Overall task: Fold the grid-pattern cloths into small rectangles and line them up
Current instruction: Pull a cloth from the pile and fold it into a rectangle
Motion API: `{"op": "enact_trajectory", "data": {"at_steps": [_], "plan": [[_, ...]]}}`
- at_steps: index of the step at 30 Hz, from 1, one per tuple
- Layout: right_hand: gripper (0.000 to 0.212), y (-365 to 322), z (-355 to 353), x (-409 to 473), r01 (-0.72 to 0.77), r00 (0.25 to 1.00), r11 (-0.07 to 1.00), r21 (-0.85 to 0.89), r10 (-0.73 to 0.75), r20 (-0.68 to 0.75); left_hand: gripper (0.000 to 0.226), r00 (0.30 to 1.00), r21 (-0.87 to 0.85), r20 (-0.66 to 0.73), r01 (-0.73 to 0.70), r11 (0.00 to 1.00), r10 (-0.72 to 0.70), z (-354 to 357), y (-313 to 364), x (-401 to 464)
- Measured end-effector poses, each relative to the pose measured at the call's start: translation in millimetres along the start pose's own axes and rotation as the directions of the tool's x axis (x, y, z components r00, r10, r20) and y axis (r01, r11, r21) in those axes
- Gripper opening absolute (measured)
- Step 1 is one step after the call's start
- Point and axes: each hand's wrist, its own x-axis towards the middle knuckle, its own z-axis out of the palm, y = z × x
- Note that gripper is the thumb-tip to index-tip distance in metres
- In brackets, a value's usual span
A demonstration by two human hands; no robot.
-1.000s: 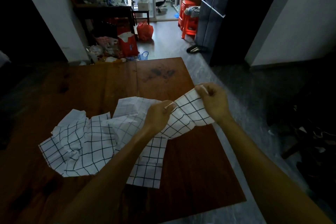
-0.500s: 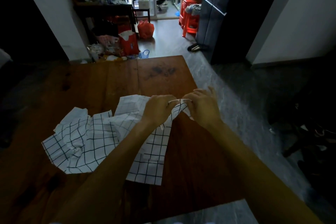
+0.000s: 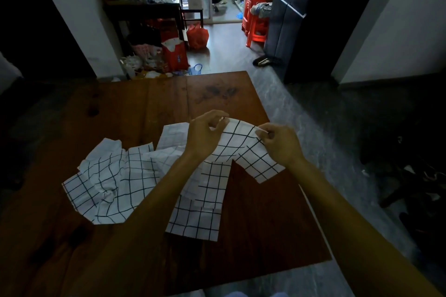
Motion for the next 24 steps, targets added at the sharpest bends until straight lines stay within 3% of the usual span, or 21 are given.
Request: {"op": "enact_trajectory", "data": {"at_steps": [7,11,20,24], "plan": [[0.018,-1,1,-1,0.014,0.999,0.999,-0.032,-0.015,-0.040,0.006,0.996,0.051,-0.018,-0.087,0.995,0.088,10,6,-3],[0.017,-1,-1,-4,0.007,0.998,1.000,-0.028,-0.009,-0.070,0.013,0.981,0.028,-0.182,0.071,0.997,-0.065,16,2,-1],[0.016,4,-1,-12,-0.028,0.999,1.000,-0.003,0.028,-0.033,0.008,0.993,0.096,-0.108,0.066,0.993,-0.056,29,0,-4],[0.017,5,1,-14,-0.009,0.998,1.000,-0.003,0.009,-0.056,0.011,0.992,0.239,-0.126,0.014,0.971,0.017,30,2,-5]]}}
